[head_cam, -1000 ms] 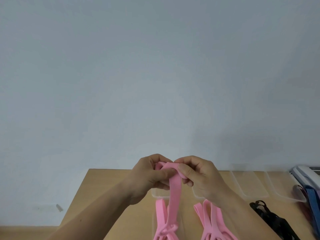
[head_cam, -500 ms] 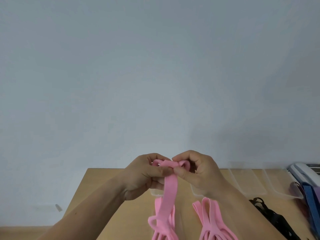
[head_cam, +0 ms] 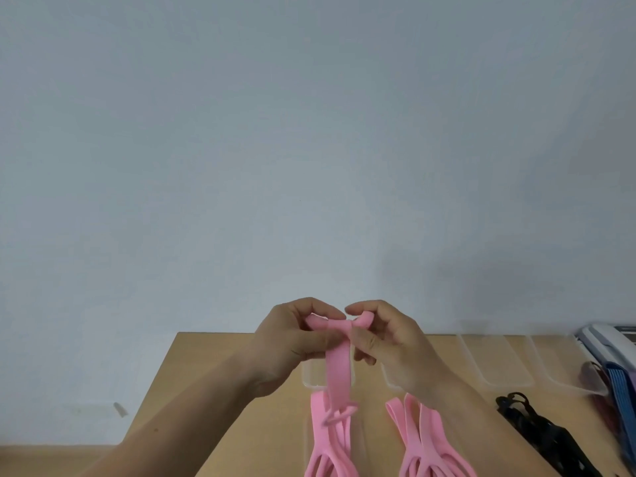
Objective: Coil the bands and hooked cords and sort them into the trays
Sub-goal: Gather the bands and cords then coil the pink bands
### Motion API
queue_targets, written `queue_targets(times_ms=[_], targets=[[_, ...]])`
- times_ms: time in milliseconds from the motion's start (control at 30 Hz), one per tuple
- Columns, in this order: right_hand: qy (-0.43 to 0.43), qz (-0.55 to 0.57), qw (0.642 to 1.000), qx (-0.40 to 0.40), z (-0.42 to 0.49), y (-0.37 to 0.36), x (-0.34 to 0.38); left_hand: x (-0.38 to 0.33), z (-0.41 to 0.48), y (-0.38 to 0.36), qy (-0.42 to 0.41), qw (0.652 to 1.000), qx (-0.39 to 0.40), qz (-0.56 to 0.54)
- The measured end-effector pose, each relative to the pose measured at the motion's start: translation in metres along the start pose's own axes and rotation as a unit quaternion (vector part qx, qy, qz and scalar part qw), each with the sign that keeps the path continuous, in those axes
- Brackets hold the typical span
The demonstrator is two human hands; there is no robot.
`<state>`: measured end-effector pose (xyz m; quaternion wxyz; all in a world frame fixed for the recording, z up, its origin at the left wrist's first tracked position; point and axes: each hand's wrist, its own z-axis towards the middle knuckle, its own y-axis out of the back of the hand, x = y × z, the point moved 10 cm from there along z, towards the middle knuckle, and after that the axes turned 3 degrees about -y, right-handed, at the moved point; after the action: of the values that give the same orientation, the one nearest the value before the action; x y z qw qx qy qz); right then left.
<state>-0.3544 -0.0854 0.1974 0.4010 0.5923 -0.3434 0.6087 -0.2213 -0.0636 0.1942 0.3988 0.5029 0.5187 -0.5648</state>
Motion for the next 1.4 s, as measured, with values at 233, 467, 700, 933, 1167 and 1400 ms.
queue_targets(times_ms=[233, 467, 700, 933, 1167, 1400], targets=[[0.004, -0.005, 1.0, -0.024, -0.001, 0.009, 0.002, 0.003, 0.002, -0.001, -0.012, 0.999, -0.021, 0.028], [0.075, -0.074, 0.99, -0.094, -0.006, 0.016, 0.013, 0.017, 0.001, -0.013, 0.035, 0.999, 0.01, -0.011], [0.102, -0.142, 0.977, -0.12, -0.011, 0.015, 0.017, 0.025, -0.001, -0.019, 0.075, 0.995, 0.043, -0.045], [0.081, -0.162, 0.979, -0.098, -0.012, 0.011, 0.009, 0.019, -0.003, -0.013, 0.066, 0.997, 0.047, 0.012], [0.016, 0.004, 0.998, -0.065, -0.008, 0.01, -0.003, 0.013, -0.004, -0.007, 0.017, 1.0, 0.01, 0.0], [0.005, -0.112, 0.991, -0.068, -0.007, 0.011, -0.001, 0.013, -0.008, -0.004, -0.003, 0.993, 0.01, 0.116]])
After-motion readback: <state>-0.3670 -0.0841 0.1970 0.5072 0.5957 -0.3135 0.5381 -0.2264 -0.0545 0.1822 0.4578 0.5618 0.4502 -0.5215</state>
